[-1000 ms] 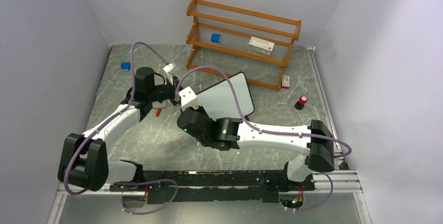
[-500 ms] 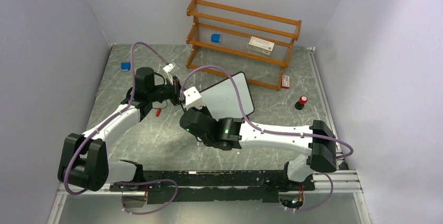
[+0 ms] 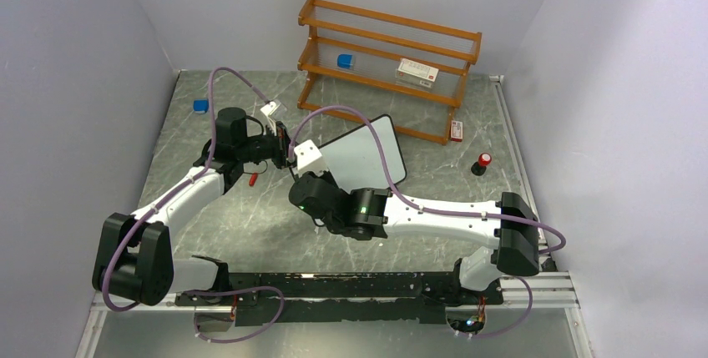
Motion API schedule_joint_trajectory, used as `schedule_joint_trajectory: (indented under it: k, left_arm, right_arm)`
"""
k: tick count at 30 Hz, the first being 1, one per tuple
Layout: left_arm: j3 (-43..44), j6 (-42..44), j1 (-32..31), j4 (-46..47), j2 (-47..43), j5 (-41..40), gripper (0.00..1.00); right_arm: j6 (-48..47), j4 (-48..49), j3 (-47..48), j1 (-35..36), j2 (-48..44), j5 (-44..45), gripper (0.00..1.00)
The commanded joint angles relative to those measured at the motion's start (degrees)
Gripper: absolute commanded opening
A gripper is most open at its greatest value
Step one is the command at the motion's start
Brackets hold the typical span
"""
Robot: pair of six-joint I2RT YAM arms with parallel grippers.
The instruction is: Write a sentence on the whiteboard
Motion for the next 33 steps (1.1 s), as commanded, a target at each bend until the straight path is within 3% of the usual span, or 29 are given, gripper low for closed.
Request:
schedule_joint_trajectory:
  k: [1,25,33]
  left_arm:
    - [0.5,0.9,-0.4,-2.2,0.4,-1.0,0.05]
    - [0.5,0.4,-0.4,-1.8,0.4,-0.8,0.05]
    - [0.5,0.5,-0.4,-1.8,0.4,-0.8,0.05]
  right_arm:
    - [0.7,-0.2,0.1,-0.2,0.4,-1.8,0.00]
    - [4.4,-5.1,1.3,0.1,1.0,4.5,0.00]
    - [3.7,-4.5,0.3,0.1,0.3,1.7,0.00]
